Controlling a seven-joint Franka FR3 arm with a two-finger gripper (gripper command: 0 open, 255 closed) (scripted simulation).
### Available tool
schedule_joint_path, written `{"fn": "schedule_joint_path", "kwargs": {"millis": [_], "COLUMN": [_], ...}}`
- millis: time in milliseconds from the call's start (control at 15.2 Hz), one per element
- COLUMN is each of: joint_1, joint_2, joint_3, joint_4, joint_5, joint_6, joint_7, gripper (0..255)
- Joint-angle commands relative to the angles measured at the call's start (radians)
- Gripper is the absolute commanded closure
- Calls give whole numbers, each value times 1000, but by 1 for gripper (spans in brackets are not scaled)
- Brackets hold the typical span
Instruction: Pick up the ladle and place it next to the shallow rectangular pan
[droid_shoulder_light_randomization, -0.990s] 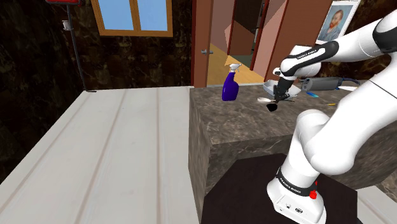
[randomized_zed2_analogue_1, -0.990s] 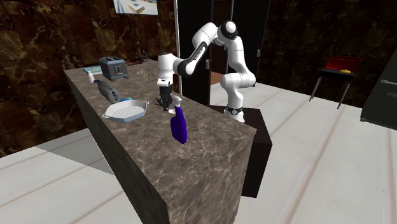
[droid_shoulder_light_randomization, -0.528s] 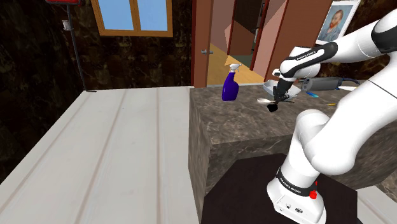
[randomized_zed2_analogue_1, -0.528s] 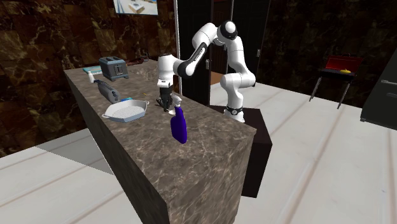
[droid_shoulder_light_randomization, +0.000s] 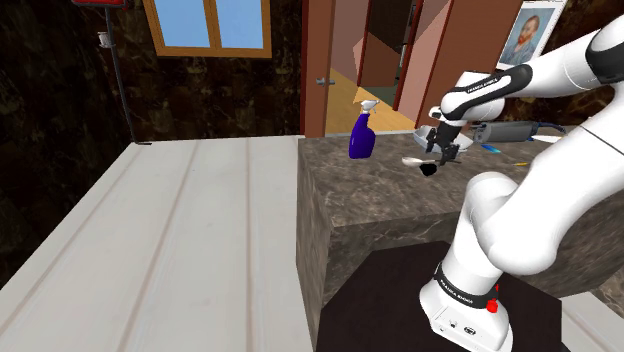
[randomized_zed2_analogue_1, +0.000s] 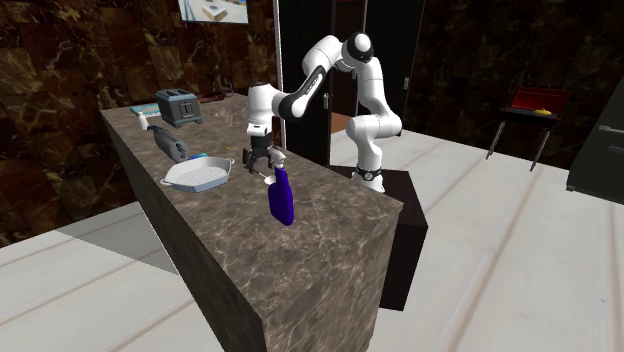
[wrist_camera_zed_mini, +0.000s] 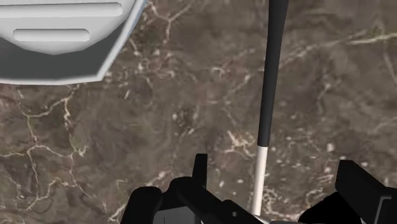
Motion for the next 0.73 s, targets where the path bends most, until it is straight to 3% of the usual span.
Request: {"fn": "schedule_joint_path", "kwargs": {"millis": [0, 132, 660], "joint_1": [-72, -132, -131], "joint_2": [-18, -46, -47], "joint_3": [86, 167, 166], "joint_4": [13, 35, 35], "joint_5": [7, 9, 7], "joint_6": [-54, -119, -120], "joint_7": [-2, 1, 2], "gripper": [0, 0, 0]}}
